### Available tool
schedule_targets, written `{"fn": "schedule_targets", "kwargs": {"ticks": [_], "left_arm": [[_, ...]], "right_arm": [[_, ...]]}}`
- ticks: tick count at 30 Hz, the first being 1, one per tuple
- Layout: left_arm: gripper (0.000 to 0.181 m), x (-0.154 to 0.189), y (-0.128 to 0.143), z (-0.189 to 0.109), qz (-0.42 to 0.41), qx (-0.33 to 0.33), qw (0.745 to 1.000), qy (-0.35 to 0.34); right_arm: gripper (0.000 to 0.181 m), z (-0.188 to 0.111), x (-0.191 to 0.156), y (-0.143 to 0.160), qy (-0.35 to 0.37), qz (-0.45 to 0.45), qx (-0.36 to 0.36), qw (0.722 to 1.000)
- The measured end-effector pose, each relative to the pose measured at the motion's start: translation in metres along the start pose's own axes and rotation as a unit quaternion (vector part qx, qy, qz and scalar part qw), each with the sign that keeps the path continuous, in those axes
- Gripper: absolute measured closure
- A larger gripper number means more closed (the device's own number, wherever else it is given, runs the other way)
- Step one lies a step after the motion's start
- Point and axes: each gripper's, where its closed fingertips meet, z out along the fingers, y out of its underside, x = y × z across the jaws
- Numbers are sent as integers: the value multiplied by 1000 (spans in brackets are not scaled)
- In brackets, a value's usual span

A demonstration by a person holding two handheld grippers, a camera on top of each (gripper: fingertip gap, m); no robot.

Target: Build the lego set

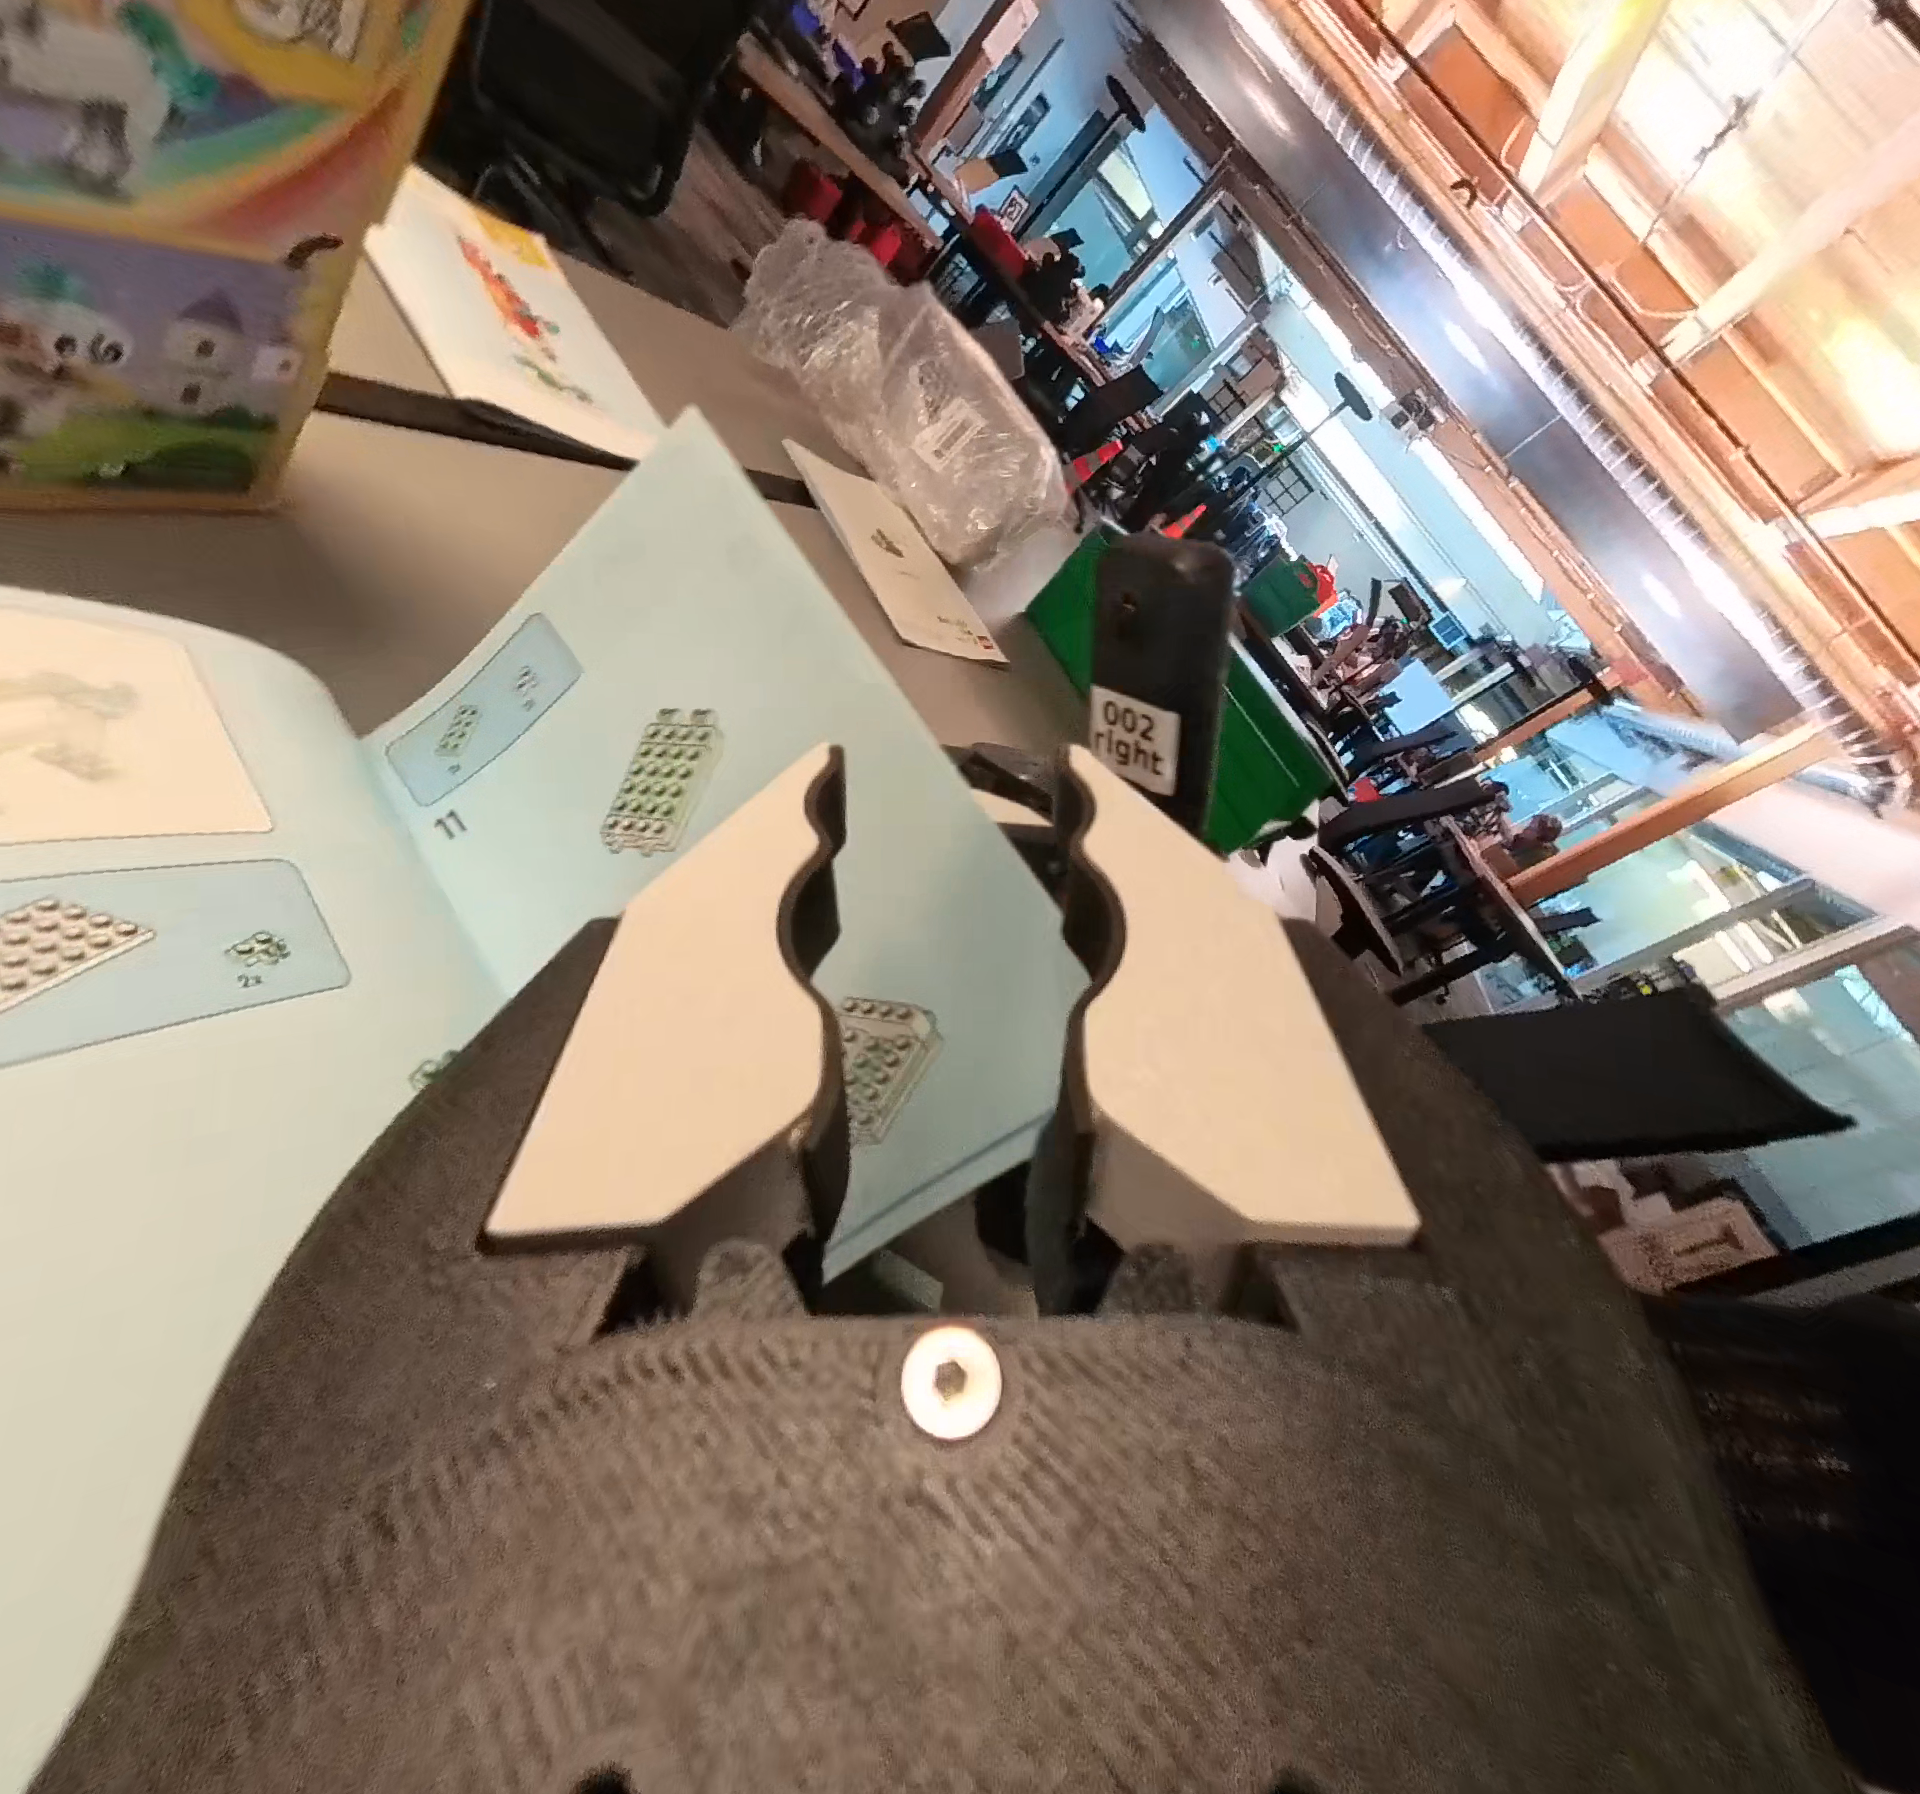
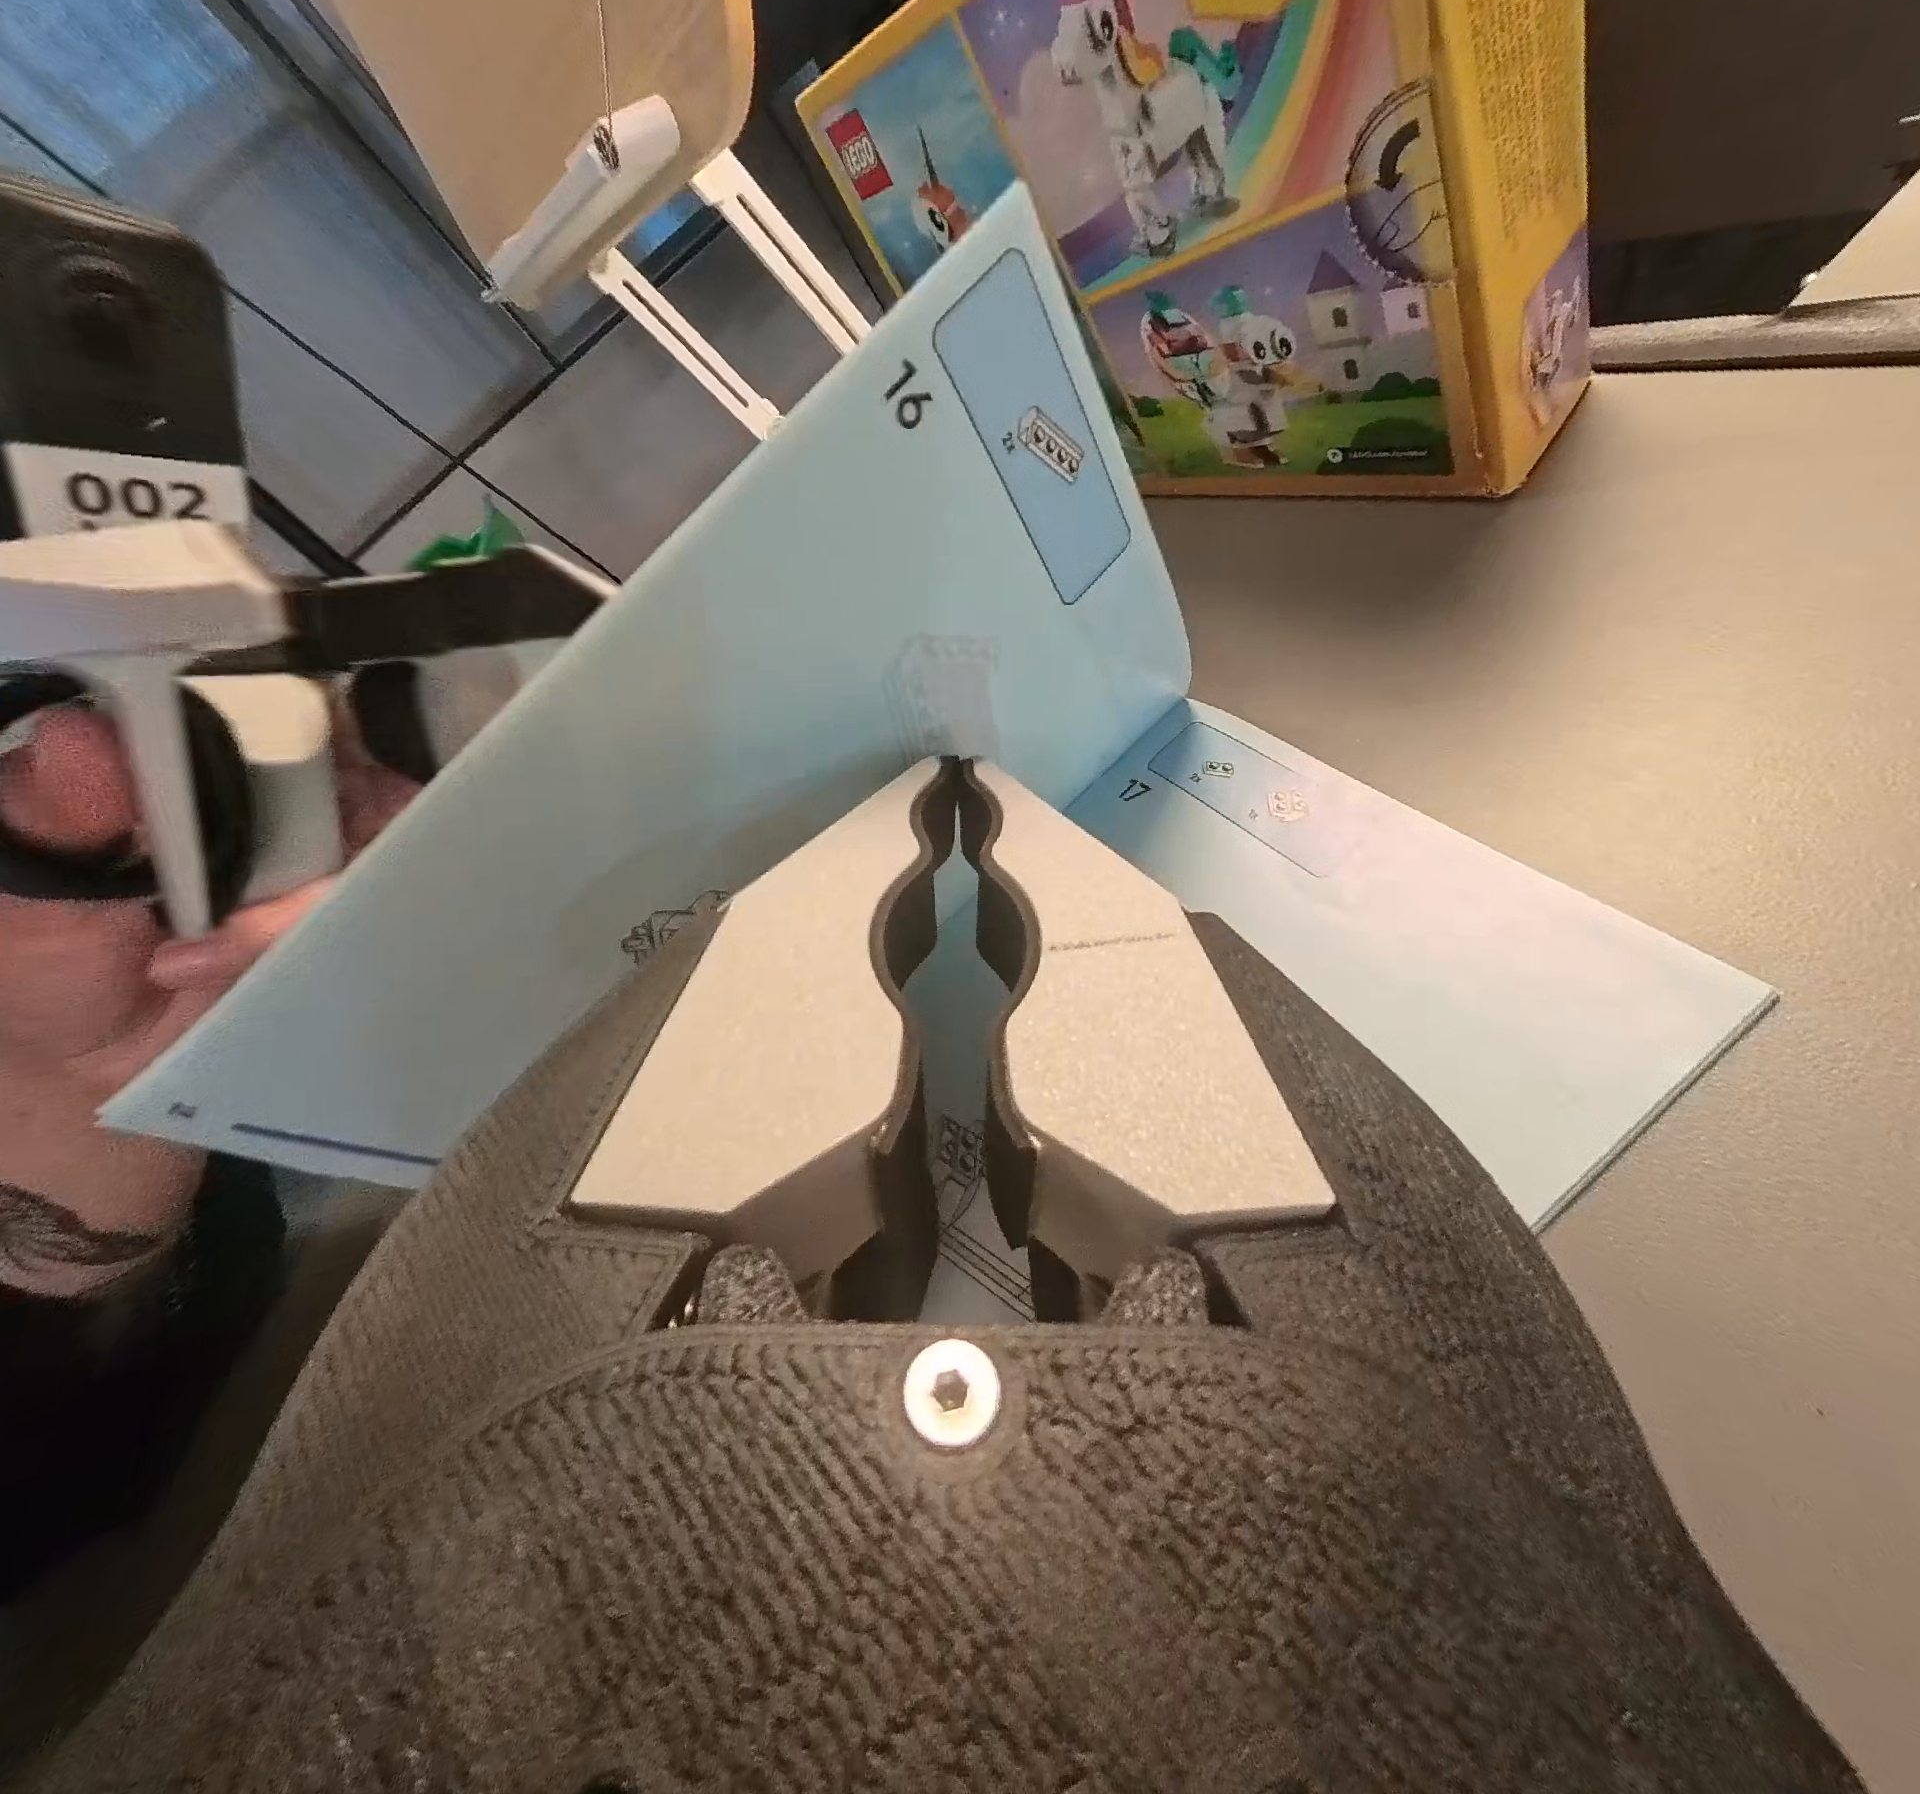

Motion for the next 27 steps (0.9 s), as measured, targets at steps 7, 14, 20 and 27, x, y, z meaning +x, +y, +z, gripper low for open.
{"fn": "schedule_targets", "kwargs": {"ticks": [7,14,20,27], "left_arm": [[125,-15,3,8,-36,-1,999,5],[115,-21,2,10,-23,-1,1000,-15],[113,-24,9,14,-21,-13,999,-22],[114,-26,13,17,-19,-18,999,-27]], "right_arm": [[181,0,1,0,2,3,2,1000],[181,0,1,0,5,0,1,1000],[181,0,1,0,7,-2,0,1000],[181,-1,1,0,7,-3,1,1000]]}}
